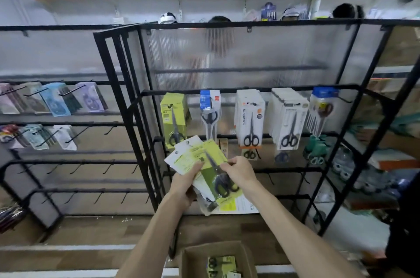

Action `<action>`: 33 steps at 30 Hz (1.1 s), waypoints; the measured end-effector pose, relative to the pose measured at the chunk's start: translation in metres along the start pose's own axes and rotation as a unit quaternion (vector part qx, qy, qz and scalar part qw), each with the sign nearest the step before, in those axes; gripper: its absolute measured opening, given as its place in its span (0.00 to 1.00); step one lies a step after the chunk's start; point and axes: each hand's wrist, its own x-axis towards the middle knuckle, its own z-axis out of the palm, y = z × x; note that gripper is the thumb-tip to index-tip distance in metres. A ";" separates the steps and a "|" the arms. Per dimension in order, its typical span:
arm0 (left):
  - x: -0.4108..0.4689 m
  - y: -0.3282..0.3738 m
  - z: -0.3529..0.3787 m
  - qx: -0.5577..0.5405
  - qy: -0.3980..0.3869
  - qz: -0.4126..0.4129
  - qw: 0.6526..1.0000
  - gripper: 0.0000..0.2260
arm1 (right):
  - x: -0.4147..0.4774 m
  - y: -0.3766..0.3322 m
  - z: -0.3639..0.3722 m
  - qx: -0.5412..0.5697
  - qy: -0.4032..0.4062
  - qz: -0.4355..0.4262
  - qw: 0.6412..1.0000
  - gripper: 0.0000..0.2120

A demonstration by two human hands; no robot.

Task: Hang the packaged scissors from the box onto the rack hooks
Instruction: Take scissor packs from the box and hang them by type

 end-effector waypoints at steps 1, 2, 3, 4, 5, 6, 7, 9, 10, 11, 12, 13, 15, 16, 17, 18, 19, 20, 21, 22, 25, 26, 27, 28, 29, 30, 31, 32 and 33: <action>0.000 -0.002 -0.003 -0.007 -0.006 -0.003 1.000 0.16 | 0.001 0.004 0.002 0.007 0.008 0.019 1.000 0.09; 0.000 -0.004 -0.005 -0.012 -0.008 -0.005 1.000 0.15 | 0.001 0.005 0.005 0.007 0.013 0.031 0.999 0.09; 0.001 -0.004 -0.006 -0.013 -0.008 -0.006 1.000 0.15 | 0.002 0.006 0.008 -0.001 0.014 0.033 0.999 0.10; 0.003 -0.004 -0.008 -0.011 -0.006 -0.006 1.000 0.14 | 0.005 0.006 0.011 -0.012 0.008 0.031 0.999 0.10; 0.006 -0.003 -0.010 -0.010 -0.006 -0.004 1.000 0.14 | 0.005 0.004 0.013 -0.017 0.002 0.025 1.000 0.10; 0.009 -0.003 -0.013 -0.011 -0.003 -0.002 1.000 0.14 | 0.006 0.003 0.015 -0.012 -0.001 0.021 1.000 0.09; 0.012 -0.002 -0.016 -0.014 0.003 -0.004 1.000 0.14 | 0.006 0.001 0.017 0.000 -0.004 0.017 1.000 0.09; 0.017 0.001 -0.020 -0.019 0.012 -0.005 1.000 0.13 | 0.007 -0.003 0.019 0.027 -0.012 0.008 1.000 0.08; 0.019 0.003 -0.024 -0.019 0.010 -0.002 1.000 0.13 | 0.008 -0.004 0.019 0.036 -0.015 0.001 0.999 0.07; 0.022 0.004 -0.027 -0.021 0.007 0.001 1.000 0.13 | 0.009 -0.006 0.020 0.042 -0.019 -0.005 0.999 0.07; 0.023 0.006 -0.030 -0.019 0.007 0.001 1.000 0.13 | 0.011 -0.008 0.022 0.051 -0.026 -0.011 0.998 0.07; 0.024 0.007 -0.033 -0.017 0.008 0.001 1.000 0.12 | 0.012 -0.011 0.023 0.060 -0.034 -0.014 0.998 0.07; 0.025 0.006 -0.041 0.004 0.009 0.004 1.000 0.12 | 0.016 -0.016 0.028 0.073 -0.052 -0.022 0.996 0.08; 0.025 0.006 -0.045 0.018 0.008 0.007 1.000 0.14 | 0.018 -0.018 0.032 0.080 -0.055 -0.030 0.995 0.08; 0.026 0.006 -0.048 0.026 0.006 0.011 1.000 0.15 | 0.019 -0.022 0.037 0.088 -0.051 -0.035 0.994 0.08; 0.027 0.008 -0.051 0.028 0.007 0.016 0.999 0.15 | 0.021 -0.024 0.042 0.096 -0.043 -0.035 0.994 0.07; 0.029 0.010 -0.054 0.026 0.012 0.021 0.999 0.14 | 0.022 -0.026 0.046 0.104 -0.034 -0.030 0.994 0.07; 0.031 0.014 -0.057 0.025 0.021 0.025 0.999 0.13 | 0.025 -0.028 0.050 0.112 -0.027 -0.023 0.993 0.07; 0.033 0.018 -0.060 0.026 0.031 0.030 0.999 0.13 | 0.027 -0.029 0.053 0.118 -0.022 -0.018 0.993 0.08; 0.036 0.023 -0.063 0.030 0.041 0.034 0.998 0.12 | 0.030 -0.031 0.056 0.123 -0.018 -0.014 0.992 0.08; 0.045 0.039 -0.071 0.054 0.065 0.043 0.995 0.13 | 0.041 -0.038 0.061 0.138 0.003 -0.008 0.990 0.10; 0.047 0.043 -0.073 0.064 0.063 0.048 0.995 0.14 | 0.044 -0.042 0.063 0.141 0.011 -0.009 0.990 0.10; 0.050 0.047 -0.075 0.072 0.057 0.056 0.994 0.14 | 0.048 -0.046 0.065 0.143 0.019 -0.011 0.990 0.10; 0.052 0.050 -0.075 0.082 0.052 0.063 0.993 0.14 | 0.053 -0.050 0.068 0.145 0.024 -0.015 0.989 0.09; 0.054 0.053 -0.075 0.090 0.049 0.069 0.992 0.13 | 0.057 -0.055 0.070 0.149 0.025 -0.019 0.988 0.08; 0.056 0.055 -0.076 0.095 0.048 0.073 0.992 0.13 | 0.062 -0.059 0.073 0.151 0.024 -0.025 0.988 0.06; 0.058 0.056 -0.077 0.097 0.046 0.076 0.991 0.13 | 0.068 -0.062 0.076 0.151 0.023 -0.034 0.988 0.05; 0.060 0.056 -0.078 0.097 0.045 0.075 0.991 0.12 | 0.074 -0.065 0.079 0.148 0.023 -0.043 0.988 0.04; 0.062 0.056 -0.079 0.095 0.046 0.072 0.992 0.11 | 0.080 -0.069 0.083 0.145 0.025 -0.048 0.988 0.04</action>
